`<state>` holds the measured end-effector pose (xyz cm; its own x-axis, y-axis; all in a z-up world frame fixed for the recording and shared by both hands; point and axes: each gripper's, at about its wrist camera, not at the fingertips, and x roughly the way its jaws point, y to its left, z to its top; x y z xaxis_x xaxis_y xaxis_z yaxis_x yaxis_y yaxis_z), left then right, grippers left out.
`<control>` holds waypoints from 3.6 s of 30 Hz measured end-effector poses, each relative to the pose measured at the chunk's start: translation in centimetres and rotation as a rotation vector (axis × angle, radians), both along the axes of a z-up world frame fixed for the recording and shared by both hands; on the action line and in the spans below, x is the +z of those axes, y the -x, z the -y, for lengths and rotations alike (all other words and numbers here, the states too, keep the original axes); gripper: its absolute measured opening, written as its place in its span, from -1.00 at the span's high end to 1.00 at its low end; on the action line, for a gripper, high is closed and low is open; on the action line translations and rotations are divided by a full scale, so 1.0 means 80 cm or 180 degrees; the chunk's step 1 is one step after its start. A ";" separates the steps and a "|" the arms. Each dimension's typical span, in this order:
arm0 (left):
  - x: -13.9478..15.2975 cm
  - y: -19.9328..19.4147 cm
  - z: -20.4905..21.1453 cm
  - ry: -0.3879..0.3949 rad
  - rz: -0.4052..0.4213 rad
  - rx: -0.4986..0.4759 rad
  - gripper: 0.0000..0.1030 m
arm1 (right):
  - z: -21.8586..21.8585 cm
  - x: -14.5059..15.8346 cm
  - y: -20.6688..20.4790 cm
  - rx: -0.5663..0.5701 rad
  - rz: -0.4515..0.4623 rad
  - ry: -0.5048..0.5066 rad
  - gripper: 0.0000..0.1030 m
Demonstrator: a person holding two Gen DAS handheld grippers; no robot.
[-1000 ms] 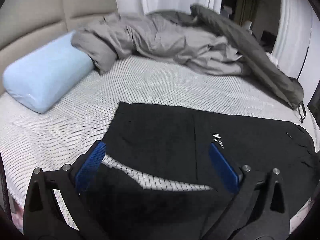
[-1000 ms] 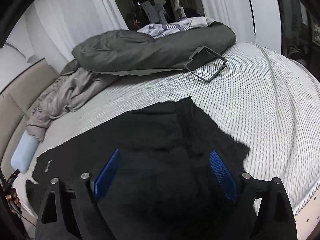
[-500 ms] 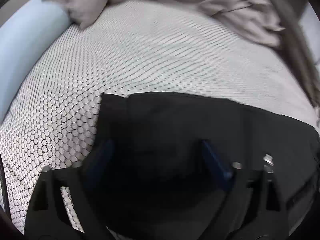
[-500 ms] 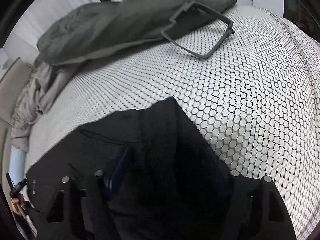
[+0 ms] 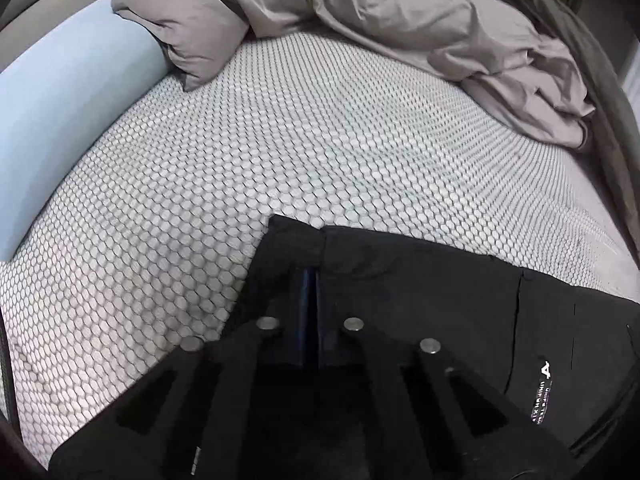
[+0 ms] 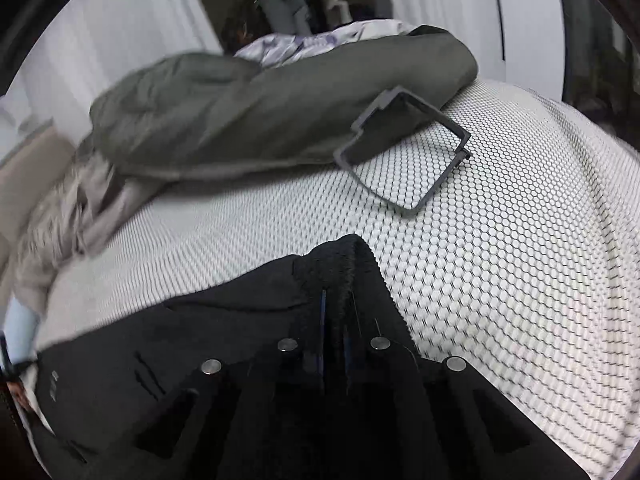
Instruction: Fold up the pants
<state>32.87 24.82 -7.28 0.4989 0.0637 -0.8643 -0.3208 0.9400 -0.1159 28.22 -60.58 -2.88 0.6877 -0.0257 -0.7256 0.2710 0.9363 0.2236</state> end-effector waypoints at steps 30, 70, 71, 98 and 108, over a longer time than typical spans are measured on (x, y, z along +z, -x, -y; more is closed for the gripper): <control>0.034 0.294 0.004 -0.0243 0.0464 0.0186 -0.20 | -0.129 0.019 0.303 0.0325 0.0510 -0.0270 -0.68; -0.023 0.372 0.012 0.1022 0.0971 0.0528 0.59 | -0.008 -0.066 0.374 -0.0748 0.0182 -0.1045 0.45; -0.022 0.370 0.013 0.1047 0.0994 0.0502 0.79 | -0.007 -0.064 0.375 -0.0749 0.0184 -0.0997 0.45; -0.024 0.400 -0.001 0.0918 0.0872 0.0710 0.72 | -0.010 -0.042 0.382 -0.0582 0.0126 -0.0820 0.75; -0.018 0.386 0.000 0.0944 0.0958 0.0702 0.87 | 0.007 -0.063 0.381 -0.0478 0.0072 -0.1310 0.43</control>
